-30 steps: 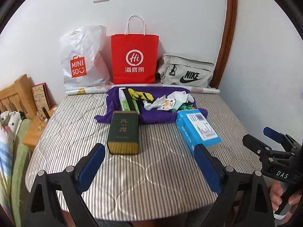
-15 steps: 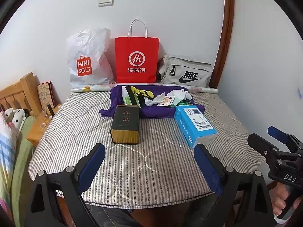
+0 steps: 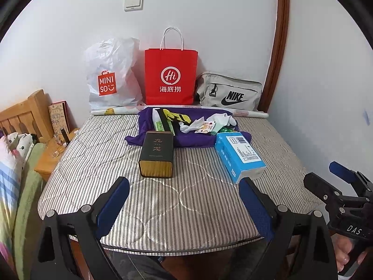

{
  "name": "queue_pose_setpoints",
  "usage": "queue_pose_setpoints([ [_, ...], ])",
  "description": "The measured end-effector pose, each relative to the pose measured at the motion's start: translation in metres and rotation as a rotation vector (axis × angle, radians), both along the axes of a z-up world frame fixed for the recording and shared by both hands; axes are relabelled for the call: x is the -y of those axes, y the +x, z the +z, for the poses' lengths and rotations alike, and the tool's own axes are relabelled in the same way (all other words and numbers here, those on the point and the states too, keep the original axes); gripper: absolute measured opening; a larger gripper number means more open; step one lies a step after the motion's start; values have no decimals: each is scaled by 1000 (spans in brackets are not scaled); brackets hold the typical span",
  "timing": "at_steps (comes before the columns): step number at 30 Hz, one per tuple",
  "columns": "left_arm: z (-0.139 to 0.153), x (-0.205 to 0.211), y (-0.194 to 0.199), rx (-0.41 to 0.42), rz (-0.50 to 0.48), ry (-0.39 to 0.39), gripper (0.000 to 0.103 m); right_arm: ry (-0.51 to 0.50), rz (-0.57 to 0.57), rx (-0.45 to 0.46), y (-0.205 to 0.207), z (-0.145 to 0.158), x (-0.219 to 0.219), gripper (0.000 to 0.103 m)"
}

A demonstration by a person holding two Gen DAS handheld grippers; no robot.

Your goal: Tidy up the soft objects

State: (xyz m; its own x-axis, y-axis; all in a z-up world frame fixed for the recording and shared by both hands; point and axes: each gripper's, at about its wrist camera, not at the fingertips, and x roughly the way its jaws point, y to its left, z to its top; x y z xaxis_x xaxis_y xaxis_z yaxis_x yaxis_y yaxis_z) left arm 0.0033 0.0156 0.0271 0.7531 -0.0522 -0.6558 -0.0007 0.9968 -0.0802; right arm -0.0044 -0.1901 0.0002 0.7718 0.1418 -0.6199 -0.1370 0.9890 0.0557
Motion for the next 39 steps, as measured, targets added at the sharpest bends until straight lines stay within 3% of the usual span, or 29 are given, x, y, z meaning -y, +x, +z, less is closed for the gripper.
queue_pose_setpoints([
  [39, 0, -1, -3, -7, -2, -1, 95, -6, 19, 17, -13, 5, -6, 101],
])
